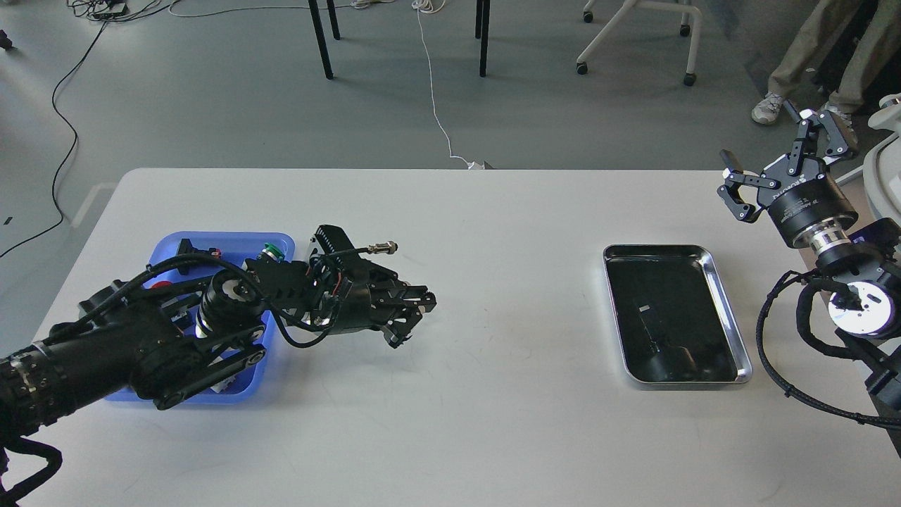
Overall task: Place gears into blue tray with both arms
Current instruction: 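Carry the gear into the blue tray and release it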
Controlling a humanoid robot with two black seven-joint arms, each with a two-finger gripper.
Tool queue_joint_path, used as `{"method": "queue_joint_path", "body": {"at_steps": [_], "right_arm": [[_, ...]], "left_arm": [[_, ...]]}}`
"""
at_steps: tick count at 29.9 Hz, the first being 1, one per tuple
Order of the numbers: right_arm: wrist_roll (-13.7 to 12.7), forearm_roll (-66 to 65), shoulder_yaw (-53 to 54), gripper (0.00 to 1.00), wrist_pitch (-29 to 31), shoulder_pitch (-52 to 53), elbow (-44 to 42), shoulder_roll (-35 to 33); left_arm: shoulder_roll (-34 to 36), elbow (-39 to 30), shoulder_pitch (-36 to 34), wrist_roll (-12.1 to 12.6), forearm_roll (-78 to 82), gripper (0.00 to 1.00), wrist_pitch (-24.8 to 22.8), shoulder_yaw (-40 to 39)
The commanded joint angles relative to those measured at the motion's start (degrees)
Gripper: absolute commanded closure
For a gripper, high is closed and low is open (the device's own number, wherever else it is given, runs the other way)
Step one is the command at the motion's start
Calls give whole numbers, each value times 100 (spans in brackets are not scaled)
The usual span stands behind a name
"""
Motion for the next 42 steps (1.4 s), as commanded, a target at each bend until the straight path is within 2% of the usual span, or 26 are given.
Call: {"method": "queue_joint_path", "body": {"at_steps": [1,6,8,12,15,21,29,42], "right_arm": [[0,0,-5,1,0,-1,-1,-7],[0,0,-5,1,0,17,-1,11],[0,0,-5,1,0,25,-1,11],[0,0,-5,1,0,43,-1,11],[0,0,-5,1,0,52,-1,11],[0,0,-5,1,0,69,-1,11],[0,0,-5,1,0,78,-1,2],[0,-9,-14,1,0,61,17,20]], "left_arm": [[682,-163,-38,-46,-470,88,19,-219],[1684,-163,-29,-547,-734,89,28,-255],[1992,-163,23,-653,-769,89,54,-229],[2449,-128,321,-837,-787,89,414,-132],[2529,-84,699,-843,-778,88,599,-114],[2503,4,1166,-838,-726,88,643,-114],[2441,417,1254,-838,-717,88,643,-114],[2266,566,1316,-811,-726,84,643,-114]]}}
